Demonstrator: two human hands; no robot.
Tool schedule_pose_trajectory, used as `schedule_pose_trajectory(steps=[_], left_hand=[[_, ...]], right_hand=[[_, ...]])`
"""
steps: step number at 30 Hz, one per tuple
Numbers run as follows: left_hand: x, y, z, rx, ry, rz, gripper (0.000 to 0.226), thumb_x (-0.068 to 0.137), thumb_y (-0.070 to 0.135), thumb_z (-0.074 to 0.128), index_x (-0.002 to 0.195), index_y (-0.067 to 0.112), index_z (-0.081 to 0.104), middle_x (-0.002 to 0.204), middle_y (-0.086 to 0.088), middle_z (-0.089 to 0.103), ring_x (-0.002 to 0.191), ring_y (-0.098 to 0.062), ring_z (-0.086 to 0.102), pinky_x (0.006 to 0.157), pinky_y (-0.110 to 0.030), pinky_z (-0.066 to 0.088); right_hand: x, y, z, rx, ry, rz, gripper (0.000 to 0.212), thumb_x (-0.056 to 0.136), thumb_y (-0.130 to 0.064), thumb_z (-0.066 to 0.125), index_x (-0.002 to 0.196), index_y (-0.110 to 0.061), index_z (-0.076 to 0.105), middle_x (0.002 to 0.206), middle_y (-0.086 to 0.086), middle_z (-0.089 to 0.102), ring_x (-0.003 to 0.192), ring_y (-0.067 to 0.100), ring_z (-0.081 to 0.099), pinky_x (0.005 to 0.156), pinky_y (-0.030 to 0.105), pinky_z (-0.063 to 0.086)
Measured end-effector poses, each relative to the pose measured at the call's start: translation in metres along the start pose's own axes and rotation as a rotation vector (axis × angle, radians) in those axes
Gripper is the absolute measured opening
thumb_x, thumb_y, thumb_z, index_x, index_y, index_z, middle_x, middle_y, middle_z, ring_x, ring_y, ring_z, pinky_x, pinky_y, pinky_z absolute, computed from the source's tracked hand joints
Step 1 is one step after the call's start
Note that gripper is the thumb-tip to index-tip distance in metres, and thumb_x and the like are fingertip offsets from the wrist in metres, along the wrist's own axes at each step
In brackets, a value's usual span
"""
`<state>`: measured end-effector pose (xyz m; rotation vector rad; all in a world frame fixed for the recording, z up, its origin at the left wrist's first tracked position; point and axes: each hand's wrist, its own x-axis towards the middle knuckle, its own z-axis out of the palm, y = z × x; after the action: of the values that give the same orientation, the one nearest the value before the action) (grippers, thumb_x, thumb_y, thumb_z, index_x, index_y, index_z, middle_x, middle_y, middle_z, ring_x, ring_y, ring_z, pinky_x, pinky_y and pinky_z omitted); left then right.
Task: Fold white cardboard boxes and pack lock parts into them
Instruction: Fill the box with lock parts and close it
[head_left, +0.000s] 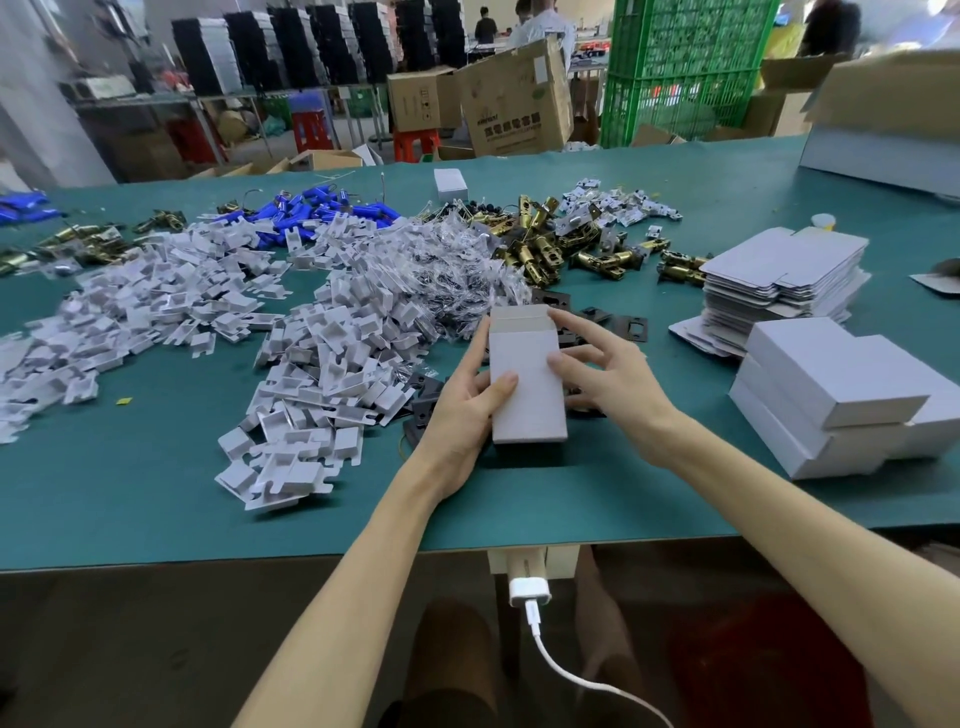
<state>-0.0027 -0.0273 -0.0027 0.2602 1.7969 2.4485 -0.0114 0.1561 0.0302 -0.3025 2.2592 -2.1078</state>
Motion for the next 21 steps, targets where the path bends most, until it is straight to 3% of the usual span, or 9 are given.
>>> schedule_pose_trajectory(steps=[6,9,11,13,17,21], left_hand=[[-0.001,0.001,-0.001,-0.01,0.072,0.0,0.036,0.104,0.014,0.061,0.138,0.025,0.056,0.129,-0.018,0.07,0.104,-0.031,0.072,0.082,-0.046,0.063],[-0.001,0.0,0.0,0.005,0.098,-0.011,0.019,0.103,0.019,0.064,0.122,0.022,0.06,0.118,-0.013,0.074,0.098,-0.03,0.072,0.083,-0.05,0.062],[-0.002,-0.001,-0.001,0.031,0.104,-0.007,0.012,0.103,0.022,0.063,0.116,0.023,0.062,0.107,-0.004,0.077,0.094,-0.026,0.073,0.082,-0.05,0.061],[-0.003,0.0,-0.001,0.058,0.096,0.004,0.011,0.104,0.024,0.063,0.114,0.023,0.063,0.101,0.0,0.077,0.091,-0.023,0.073,0.081,-0.05,0.061],[-0.004,0.0,0.0,0.078,0.074,0.02,0.02,0.103,0.025,0.064,0.123,0.02,0.065,0.114,-0.009,0.076,0.096,-0.027,0.073,0.081,-0.051,0.062],[-0.004,0.001,0.0,0.063,0.082,0.013,0.027,0.103,0.026,0.064,0.129,0.023,0.065,0.118,-0.006,0.075,0.1,-0.026,0.073,0.083,-0.049,0.063]], right_hand=[[-0.005,0.005,0.004,0.127,0.002,-0.005,0.036,0.096,-0.01,0.067,0.125,-0.031,0.071,0.099,0.005,0.068,0.089,0.01,0.07,0.067,0.026,0.058],[-0.009,0.007,0.005,0.158,-0.024,0.006,0.031,0.097,-0.011,0.066,0.119,-0.033,0.073,0.101,0.006,0.066,0.097,0.017,0.068,0.072,0.033,0.058],[-0.011,0.008,0.007,0.188,-0.036,0.017,0.03,0.097,-0.012,0.066,0.116,-0.034,0.074,0.1,0.006,0.067,0.098,0.016,0.069,0.069,0.028,0.056],[-0.014,0.009,0.008,0.174,-0.03,0.007,0.029,0.098,-0.014,0.065,0.116,-0.035,0.072,0.098,0.007,0.068,0.097,0.016,0.069,0.068,0.024,0.055],[-0.019,0.01,0.011,0.088,0.024,-0.086,0.035,0.1,-0.017,0.065,0.126,-0.04,0.062,0.114,0.006,0.067,0.096,0.017,0.069,0.069,0.025,0.056],[-0.02,0.01,0.014,-0.029,0.094,-0.148,0.027,0.1,-0.02,0.065,0.124,-0.03,0.058,0.112,0.01,0.067,0.089,0.018,0.07,0.067,0.026,0.057]])
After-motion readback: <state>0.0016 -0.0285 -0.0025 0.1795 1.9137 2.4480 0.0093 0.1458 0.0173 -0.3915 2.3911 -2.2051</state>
